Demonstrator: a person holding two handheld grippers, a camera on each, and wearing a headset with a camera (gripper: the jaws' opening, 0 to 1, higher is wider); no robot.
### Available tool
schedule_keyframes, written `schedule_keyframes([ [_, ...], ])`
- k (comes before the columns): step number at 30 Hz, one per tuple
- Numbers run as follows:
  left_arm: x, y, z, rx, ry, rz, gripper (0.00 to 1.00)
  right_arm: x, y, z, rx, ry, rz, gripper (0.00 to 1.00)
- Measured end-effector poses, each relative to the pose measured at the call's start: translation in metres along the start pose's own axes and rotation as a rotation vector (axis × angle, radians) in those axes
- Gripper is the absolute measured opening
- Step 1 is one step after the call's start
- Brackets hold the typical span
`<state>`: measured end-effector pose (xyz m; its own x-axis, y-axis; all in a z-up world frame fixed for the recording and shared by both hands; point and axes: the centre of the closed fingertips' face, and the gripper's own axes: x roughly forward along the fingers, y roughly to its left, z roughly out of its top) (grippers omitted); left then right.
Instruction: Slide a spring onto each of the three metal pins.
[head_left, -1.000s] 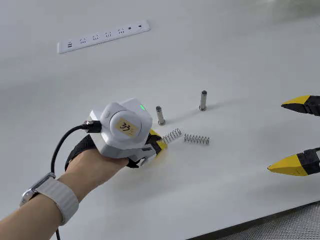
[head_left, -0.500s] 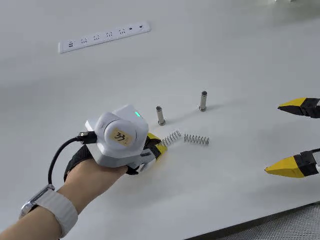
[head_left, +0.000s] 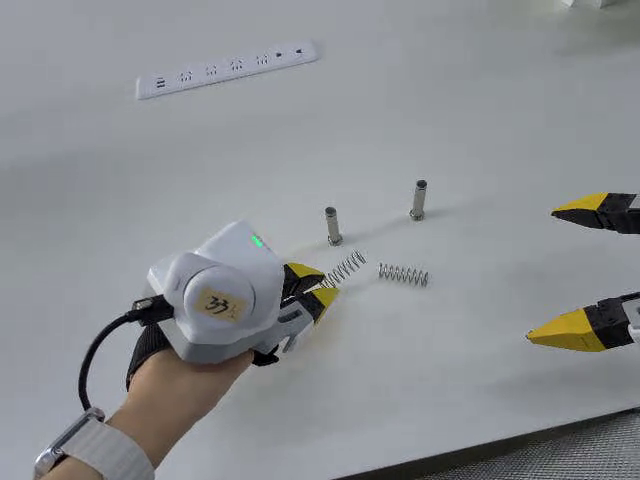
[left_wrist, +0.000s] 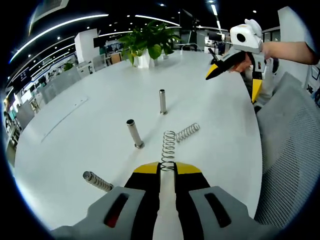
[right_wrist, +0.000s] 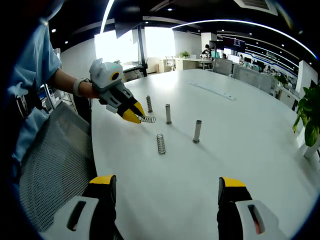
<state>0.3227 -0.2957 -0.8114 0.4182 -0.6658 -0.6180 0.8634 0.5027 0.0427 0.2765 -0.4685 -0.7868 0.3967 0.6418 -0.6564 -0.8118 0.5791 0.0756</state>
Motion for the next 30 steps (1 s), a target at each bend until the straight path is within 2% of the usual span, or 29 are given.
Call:
schedule_keyframes([
  [3, -0.007, -0.001, 0.000, -0.021, -0.014, 0.009, 0.07, 0.001, 0.001, 0.003, -0.011, 0.000, 0.005, 0.83],
  [13, -0.029, -0.007, 0.000, -0.037, -0.039, 0.028, 0.07, 0.009, 0.008, 0.015, -0.050, 0.001, 0.036, 0.81],
  [21, -0.041, -0.014, 0.003, -0.027, -0.076, 0.021, 0.07, 0.016, 0.012, 0.028, -0.085, -0.002, 0.057, 0.78],
  [30, -0.052, -0.025, 0.009, -0.017, -0.116, -0.005, 0.07, 0.022, 0.023, 0.050, -0.147, -0.001, 0.118, 0.69],
])
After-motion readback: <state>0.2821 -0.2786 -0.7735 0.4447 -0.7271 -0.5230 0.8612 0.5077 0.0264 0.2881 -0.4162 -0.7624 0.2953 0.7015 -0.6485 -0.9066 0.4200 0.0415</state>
